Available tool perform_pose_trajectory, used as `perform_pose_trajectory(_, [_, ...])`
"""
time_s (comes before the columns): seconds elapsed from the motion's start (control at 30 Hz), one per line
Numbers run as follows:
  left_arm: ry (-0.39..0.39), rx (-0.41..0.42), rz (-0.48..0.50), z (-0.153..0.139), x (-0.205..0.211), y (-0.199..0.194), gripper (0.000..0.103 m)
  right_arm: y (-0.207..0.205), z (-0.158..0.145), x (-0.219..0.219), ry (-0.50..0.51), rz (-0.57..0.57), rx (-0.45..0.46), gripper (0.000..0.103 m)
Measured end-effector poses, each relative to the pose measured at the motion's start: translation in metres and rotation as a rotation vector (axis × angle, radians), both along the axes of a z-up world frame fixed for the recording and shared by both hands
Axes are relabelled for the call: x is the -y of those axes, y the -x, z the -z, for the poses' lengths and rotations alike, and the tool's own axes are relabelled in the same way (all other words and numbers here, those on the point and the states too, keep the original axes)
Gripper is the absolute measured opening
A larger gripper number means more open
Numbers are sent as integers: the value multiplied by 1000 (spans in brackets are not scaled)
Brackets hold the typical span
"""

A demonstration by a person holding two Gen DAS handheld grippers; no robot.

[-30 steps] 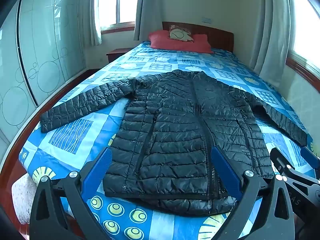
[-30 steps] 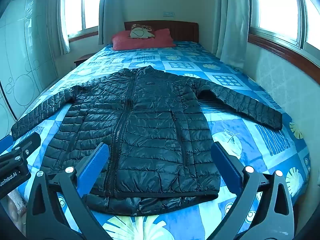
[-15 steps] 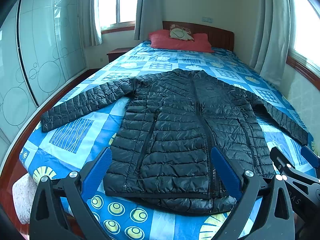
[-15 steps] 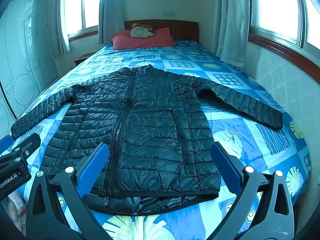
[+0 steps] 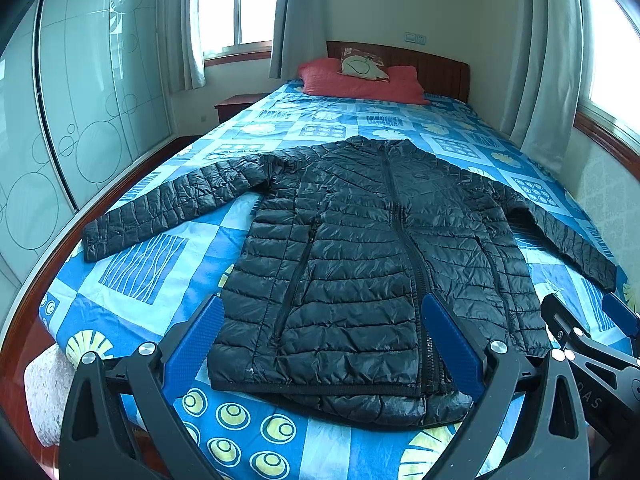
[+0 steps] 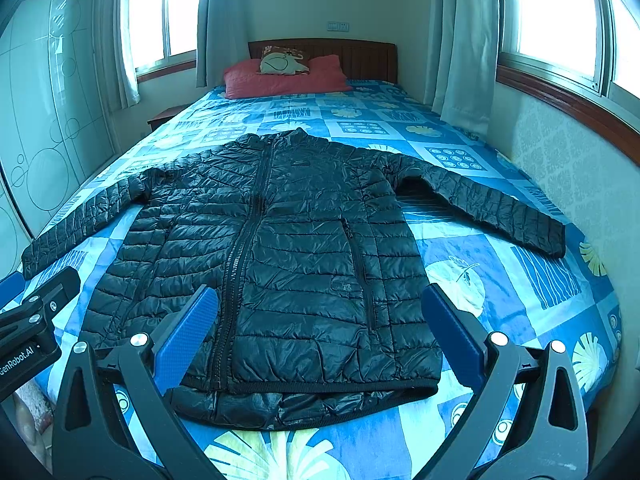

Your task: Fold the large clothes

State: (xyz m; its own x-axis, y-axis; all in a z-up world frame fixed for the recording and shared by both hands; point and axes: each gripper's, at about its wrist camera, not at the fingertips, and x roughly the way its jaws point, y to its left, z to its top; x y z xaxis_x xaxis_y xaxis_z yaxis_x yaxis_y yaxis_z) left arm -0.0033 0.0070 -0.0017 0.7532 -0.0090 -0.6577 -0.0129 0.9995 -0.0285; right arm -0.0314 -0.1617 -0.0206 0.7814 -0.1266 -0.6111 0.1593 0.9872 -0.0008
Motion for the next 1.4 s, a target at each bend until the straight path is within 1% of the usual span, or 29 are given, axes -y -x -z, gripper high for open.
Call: perform_pose_trajectory(1.4, [-7,-4,-1,6,0,2,98,0,2,-1,0,-1,-2,101])
